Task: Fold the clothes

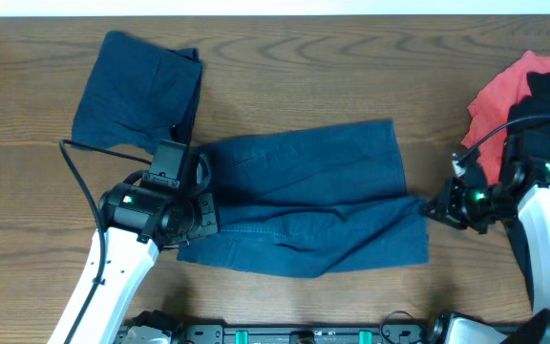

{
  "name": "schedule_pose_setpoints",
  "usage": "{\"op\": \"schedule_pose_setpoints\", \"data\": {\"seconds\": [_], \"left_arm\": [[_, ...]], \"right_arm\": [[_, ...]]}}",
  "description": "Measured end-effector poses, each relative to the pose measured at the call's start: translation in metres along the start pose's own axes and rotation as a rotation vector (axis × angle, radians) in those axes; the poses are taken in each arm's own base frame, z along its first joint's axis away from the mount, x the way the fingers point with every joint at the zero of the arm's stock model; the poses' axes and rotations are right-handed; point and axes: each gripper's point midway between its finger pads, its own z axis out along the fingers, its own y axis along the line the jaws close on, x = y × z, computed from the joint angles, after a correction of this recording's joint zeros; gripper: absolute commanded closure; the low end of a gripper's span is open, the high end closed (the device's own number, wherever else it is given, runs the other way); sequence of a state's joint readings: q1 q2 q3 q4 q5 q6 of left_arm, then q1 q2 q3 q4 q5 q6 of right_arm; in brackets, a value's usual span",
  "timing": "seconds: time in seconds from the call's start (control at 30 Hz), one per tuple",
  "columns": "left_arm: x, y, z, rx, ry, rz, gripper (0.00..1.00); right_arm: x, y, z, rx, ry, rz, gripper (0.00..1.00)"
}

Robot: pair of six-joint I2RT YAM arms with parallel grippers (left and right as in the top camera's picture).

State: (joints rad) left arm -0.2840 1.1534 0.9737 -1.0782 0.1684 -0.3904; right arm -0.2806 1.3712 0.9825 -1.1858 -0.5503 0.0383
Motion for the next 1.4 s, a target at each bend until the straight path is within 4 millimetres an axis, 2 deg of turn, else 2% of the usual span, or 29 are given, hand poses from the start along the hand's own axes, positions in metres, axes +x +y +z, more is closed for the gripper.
{"op": "schedule_pose_setpoints", "data": {"seconds": [0.13, 0.37, 0.47, 0.63, 0.77, 0.93, 1.1, 1.2, 1.4], "left_arm": [[0.006, 0.002, -0.006, -0.004, 0.009, -0.001, 0.94], [-0.009, -0.011, -0.053, 0.084, -0.177, 0.022, 0.94], [-0.009, -0.008, -0.064, 0.088, -0.231, 0.026, 0.94], [-0.014, 0.001, -0.069, 0.038, -0.278, 0.026, 0.94], [-0.023, 0.005, -0.06, -0.01, -0.267, 0.04, 0.94], [-0.038, 0.006, -0.035, -0.075, -0.209, 0.04, 0.95], [-0.059, 0.008, -0.01, -0.134, -0.192, 0.039, 0.94], [-0.072, 0.012, 0.003, -0.183, -0.196, 0.038, 0.94], [-0.097, 0.026, 0.025, -0.31, -0.226, 0.043, 0.94]], "right_arm": [[-0.016, 0.0, -0.016, 0.032, -0.073, 0.017, 0.99], [-0.052, 0.02, -0.062, 0.033, -0.278, -0.054, 0.99], [-0.059, 0.026, -0.072, 0.026, -0.328, -0.081, 0.99], [-0.073, 0.04, -0.077, -0.027, -0.385, -0.147, 0.99], [-0.085, 0.052, -0.079, -0.062, -0.428, -0.195, 0.99], [-0.107, 0.059, -0.072, -0.089, -0.457, -0.218, 0.99], [-0.138, 0.064, -0.054, -0.116, -0.479, -0.222, 0.99], [-0.159, 0.069, -0.035, -0.133, -0.484, -0.24, 0.99], [-0.191, 0.081, 0.016, -0.154, -0.475, -0.29, 0.99]]}}
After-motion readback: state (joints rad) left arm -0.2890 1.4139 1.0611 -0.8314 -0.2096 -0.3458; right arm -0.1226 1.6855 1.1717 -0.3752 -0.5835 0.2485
